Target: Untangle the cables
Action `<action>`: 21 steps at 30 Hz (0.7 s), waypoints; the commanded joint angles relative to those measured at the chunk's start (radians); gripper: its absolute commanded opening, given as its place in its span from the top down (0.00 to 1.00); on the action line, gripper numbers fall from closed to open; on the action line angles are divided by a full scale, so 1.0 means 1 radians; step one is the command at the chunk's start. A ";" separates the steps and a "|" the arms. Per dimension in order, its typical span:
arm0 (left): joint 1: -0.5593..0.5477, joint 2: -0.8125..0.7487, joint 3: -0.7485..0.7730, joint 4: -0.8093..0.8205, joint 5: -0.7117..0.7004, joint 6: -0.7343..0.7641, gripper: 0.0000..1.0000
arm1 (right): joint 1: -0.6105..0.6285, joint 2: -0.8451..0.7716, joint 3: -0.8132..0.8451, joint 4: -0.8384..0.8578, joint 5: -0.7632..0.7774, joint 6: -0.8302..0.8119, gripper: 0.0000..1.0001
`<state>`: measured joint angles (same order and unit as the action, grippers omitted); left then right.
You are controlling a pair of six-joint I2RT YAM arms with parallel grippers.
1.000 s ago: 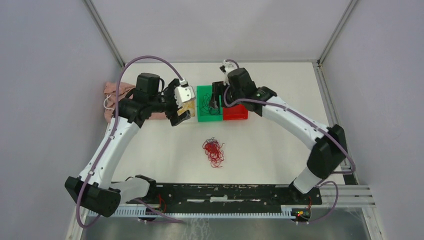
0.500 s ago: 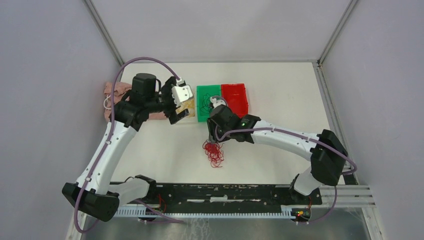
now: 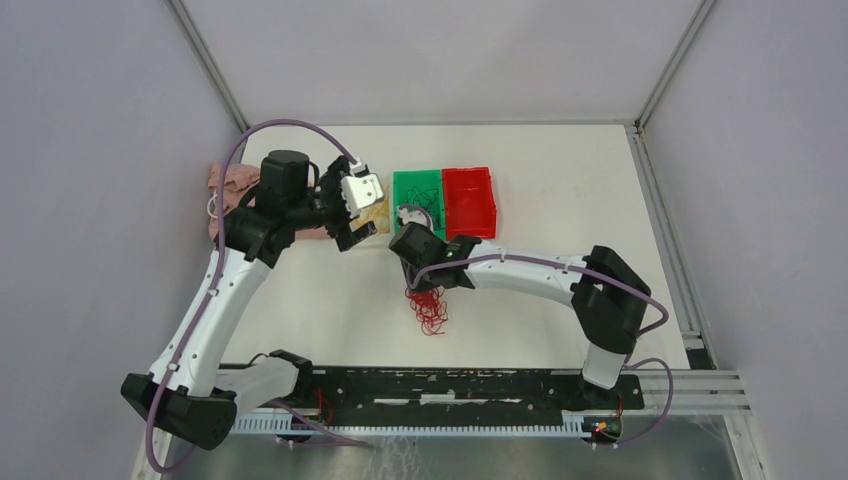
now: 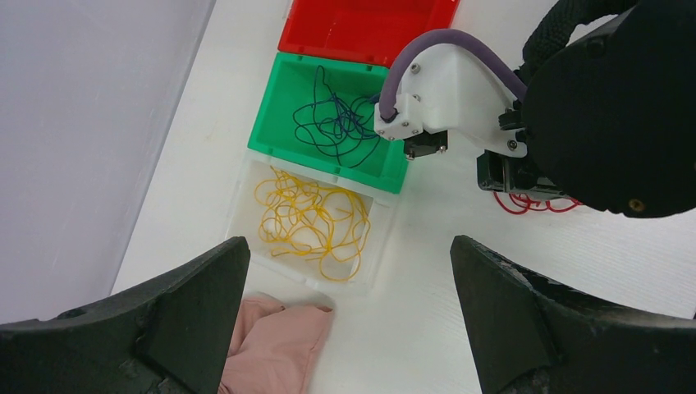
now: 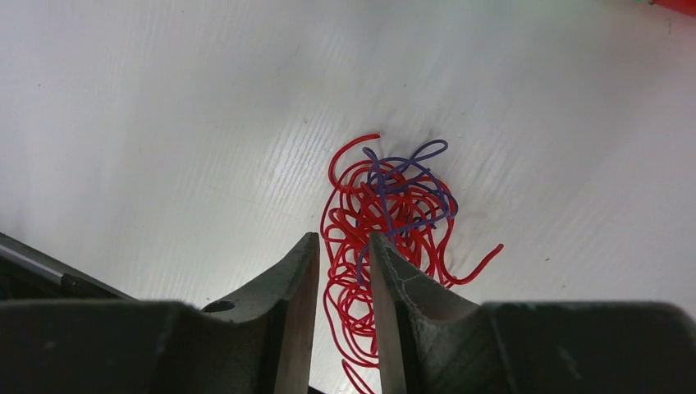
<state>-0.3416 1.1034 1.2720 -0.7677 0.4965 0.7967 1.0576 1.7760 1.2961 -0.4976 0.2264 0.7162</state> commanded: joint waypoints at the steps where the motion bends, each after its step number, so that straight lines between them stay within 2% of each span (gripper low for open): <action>1: 0.005 -0.017 0.016 0.039 0.011 -0.002 0.01 | 0.024 0.014 0.089 -0.059 0.114 -0.003 0.65; 11: 0.006 -0.013 0.013 0.037 0.027 0.001 0.01 | 0.082 -0.075 0.067 -0.112 0.277 0.007 0.57; 16: 0.007 -0.014 0.022 0.031 0.028 0.004 0.01 | 0.082 -0.110 0.000 -0.083 0.260 0.052 0.57; 21: 0.006 -0.019 0.018 0.024 0.029 0.015 0.01 | 0.082 -0.072 -0.012 -0.062 0.216 0.072 0.58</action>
<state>-0.3416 1.1034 1.2720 -0.7685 0.5003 0.7975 1.1385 1.6958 1.2922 -0.5915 0.4461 0.7551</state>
